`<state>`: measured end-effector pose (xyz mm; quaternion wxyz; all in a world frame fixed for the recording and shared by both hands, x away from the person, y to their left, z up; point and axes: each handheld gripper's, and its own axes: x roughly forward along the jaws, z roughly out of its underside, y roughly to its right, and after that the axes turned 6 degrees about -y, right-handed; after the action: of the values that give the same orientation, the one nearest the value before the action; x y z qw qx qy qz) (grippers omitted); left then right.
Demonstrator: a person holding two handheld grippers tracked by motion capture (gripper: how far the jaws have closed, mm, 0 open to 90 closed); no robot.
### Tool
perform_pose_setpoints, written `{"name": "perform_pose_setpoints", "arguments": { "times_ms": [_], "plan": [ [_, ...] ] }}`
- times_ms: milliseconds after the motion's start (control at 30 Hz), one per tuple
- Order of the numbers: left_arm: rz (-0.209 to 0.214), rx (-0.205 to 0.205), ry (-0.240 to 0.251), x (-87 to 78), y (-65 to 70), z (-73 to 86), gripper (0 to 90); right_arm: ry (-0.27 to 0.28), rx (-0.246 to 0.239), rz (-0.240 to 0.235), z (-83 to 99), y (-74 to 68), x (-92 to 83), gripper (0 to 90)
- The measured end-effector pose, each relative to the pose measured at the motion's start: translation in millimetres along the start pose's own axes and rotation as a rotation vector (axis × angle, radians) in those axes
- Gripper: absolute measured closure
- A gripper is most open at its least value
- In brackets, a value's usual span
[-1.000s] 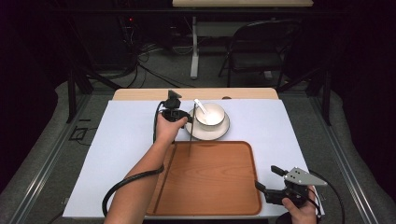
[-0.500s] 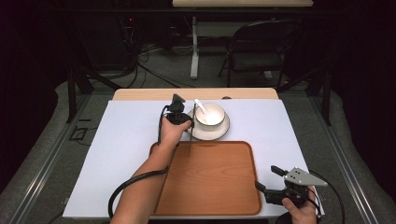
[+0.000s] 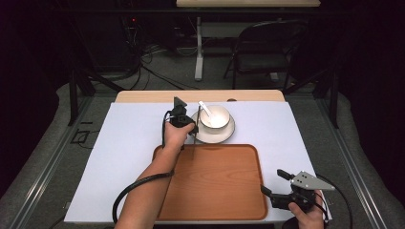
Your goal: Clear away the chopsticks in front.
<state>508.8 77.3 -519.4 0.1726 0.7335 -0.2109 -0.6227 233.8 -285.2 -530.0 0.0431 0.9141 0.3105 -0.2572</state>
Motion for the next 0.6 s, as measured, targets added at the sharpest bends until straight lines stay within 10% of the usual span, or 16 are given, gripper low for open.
{"name": "perform_pose_setpoints", "arguments": {
  "times_ms": [600],
  "plan": [
    [0.013, -0.013, 0.028, -21.6, -7.6, 2.7, 84.7, 0.0, 0.003, 0.0, 0.1, 0.3, 0.0, 14.7]
  ]
}}
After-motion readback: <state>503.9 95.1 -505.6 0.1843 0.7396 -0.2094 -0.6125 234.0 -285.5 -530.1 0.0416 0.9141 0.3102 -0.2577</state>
